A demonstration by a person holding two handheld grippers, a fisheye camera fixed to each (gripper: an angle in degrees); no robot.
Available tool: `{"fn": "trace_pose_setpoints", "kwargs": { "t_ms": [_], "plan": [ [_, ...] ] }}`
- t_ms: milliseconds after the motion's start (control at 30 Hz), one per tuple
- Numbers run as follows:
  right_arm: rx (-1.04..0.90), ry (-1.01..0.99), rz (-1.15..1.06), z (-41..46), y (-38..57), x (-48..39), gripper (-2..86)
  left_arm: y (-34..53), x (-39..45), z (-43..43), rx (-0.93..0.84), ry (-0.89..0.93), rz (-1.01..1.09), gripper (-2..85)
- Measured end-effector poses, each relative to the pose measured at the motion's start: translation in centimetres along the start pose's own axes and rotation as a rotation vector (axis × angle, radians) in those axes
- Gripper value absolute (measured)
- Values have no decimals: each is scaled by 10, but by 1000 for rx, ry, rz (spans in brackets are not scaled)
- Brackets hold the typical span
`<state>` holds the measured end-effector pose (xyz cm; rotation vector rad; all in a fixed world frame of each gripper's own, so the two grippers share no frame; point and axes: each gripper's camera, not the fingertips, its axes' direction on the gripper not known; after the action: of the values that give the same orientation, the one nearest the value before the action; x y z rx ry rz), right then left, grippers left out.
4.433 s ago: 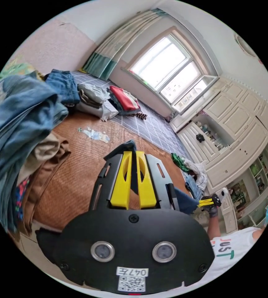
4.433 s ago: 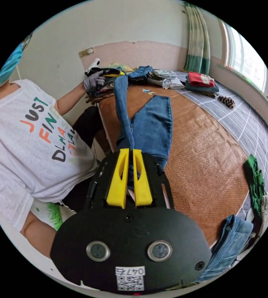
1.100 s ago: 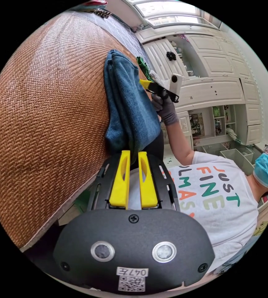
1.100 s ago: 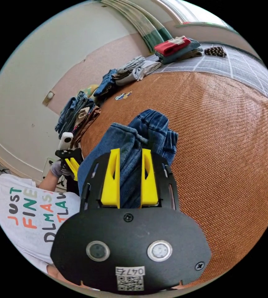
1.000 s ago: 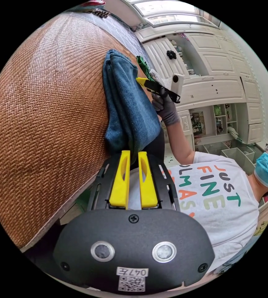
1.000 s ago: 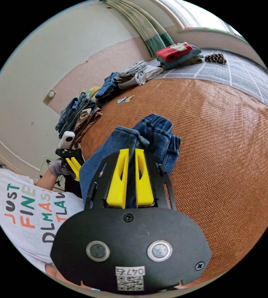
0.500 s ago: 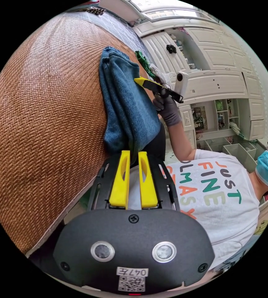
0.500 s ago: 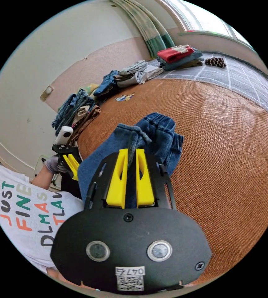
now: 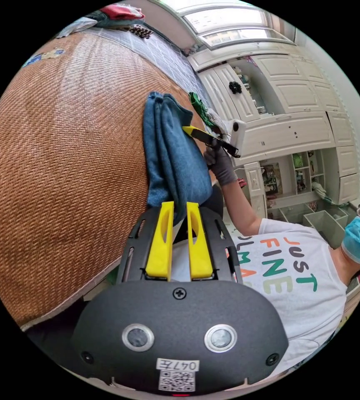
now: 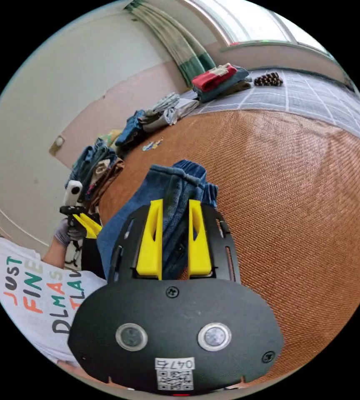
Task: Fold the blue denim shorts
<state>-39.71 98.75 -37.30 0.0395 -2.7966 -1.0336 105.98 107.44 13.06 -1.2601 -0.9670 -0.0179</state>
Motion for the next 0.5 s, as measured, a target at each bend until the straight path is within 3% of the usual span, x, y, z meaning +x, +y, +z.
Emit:
{"fn": "trace_pose_setpoints", "kwargs": {
  "t_ms": [100, 167, 400, 500],
  "plan": [
    [136, 47, 62, -29, 11, 4, 199, 24, 5, -17, 28, -54, -14, 52],
    [133, 93, 94, -35, 11, 8, 207, 40, 8, -27, 59, -36, -12, 48],
    [-84, 36, 53, -2, -30, -7, 81, 44, 21, -8, 69, -11, 42, 29],
    [-77, -8, 17, -12, -49, -24, 48, 49, 33, 10, 40, -33, 89, 6]
  ]
}}
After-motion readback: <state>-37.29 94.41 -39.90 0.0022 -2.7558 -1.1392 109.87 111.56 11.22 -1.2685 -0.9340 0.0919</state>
